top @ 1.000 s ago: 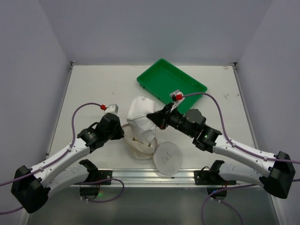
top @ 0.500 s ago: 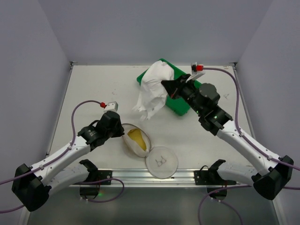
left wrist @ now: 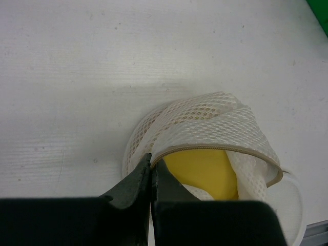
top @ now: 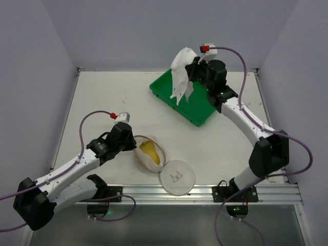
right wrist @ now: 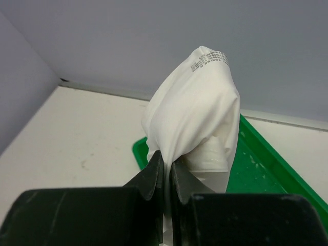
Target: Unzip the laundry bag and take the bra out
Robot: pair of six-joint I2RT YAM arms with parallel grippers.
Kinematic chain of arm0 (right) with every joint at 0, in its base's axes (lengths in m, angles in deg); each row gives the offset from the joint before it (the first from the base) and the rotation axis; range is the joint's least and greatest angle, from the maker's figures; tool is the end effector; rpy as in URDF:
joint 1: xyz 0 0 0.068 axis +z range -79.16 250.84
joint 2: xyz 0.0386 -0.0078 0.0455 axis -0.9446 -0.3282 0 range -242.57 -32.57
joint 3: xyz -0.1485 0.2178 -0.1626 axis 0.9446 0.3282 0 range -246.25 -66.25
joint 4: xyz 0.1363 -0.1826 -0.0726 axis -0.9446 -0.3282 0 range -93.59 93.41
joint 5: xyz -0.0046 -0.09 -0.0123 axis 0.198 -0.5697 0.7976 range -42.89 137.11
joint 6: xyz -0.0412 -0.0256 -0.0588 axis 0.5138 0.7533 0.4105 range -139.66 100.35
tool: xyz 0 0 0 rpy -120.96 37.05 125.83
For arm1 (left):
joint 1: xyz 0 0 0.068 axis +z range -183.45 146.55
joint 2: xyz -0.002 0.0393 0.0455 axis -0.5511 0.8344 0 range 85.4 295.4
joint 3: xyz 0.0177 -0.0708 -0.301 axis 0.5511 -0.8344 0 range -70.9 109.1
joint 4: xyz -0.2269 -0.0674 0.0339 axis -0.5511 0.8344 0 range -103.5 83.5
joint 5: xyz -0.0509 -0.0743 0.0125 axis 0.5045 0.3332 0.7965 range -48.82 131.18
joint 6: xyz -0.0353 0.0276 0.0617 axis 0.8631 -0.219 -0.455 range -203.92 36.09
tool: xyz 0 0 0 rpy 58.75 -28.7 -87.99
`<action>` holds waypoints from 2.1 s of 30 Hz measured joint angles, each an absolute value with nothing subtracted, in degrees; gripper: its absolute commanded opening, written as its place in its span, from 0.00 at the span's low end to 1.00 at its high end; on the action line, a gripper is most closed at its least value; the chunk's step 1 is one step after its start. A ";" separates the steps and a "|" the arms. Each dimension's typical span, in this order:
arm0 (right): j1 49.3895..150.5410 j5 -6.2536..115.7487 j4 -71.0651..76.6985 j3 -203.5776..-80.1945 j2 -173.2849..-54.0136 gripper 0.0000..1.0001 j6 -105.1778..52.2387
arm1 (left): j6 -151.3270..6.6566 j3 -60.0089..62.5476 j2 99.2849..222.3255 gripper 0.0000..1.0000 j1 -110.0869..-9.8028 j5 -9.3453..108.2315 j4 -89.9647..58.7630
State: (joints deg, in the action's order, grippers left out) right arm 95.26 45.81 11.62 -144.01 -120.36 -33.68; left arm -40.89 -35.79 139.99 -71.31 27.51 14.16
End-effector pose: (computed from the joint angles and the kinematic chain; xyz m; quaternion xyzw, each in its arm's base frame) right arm 0.3420 0.1537 0.4316 -0.0573 0.7160 0.2214 0.6596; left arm 0.1407 -0.0902 0.2422 -0.0851 0.9214 -0.1510 0.3479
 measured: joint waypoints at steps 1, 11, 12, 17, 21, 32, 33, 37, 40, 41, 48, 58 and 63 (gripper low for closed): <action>94.41 46.05 11.86 -144.93 -123.20 0.00 -32.39 | -40.87 -36.09 139.92 0.00 -71.31 27.51 13.79; 91.42 47.90 10.15 -158.94 -148.42 0.00 -26.20 | -39.97 -37.05 140.66 0.00 -71.31 27.49 12.65; 91.42 48.43 9.17 -160.68 -150.34 0.00 -26.29 | -39.97 -37.05 140.99 0.00 -71.31 27.49 12.48; 91.22 52.89 3.66 -168.18 -157.60 0.02 -28.52 | -39.97 -37.08 142.46 0.00 -71.31 27.53 11.69; 90.52 56.04 -1.23 -173.32 -161.38 0.13 -31.34 | -39.95 -37.08 142.83 0.00 -71.31 27.58 11.37; 85.10 63.20 -10.96 -178.74 -164.99 0.72 -40.15 | -39.93 -37.08 142.83 0.00 -71.31 27.58 11.37; 84.97 63.34 -11.59 -178.74 -164.99 0.76 -40.41 | -39.93 -37.08 142.83 0.00 -71.31 27.60 11.37; 85.25 62.96 -14.08 -177.43 -163.72 0.90 -39.95 | -39.93 -37.08 142.37 0.00 -71.31 27.69 11.43; 85.62 61.02 -17.65 -175.11 -159.72 0.99 -39.45 | -39.93 -37.08 141.45 0.00 -71.31 27.69 11.41; 85.80 60.17 -18.89 -174.59 -157.80 0.99 -39.18 | -39.93 -37.08 141.08 0.00 -71.31 27.69 11.39; 87.59 57.06 -21.56 -162.08 -136.36 0.99 -39.14 | -39.93 -37.08 140.75 0.00 -71.31 28.58 11.30; 118.85 55.90 -12.49 -129.49 -114.83 0.71 -42.75 | -39.95 -37.05 140.73 0.00 -71.31 28.76 11.41; 128.81 52.34 -8.40 -123.48 -115.02 0.52 -45.39 | -39.93 -37.05 140.10 0.00 -71.31 28.34 11.69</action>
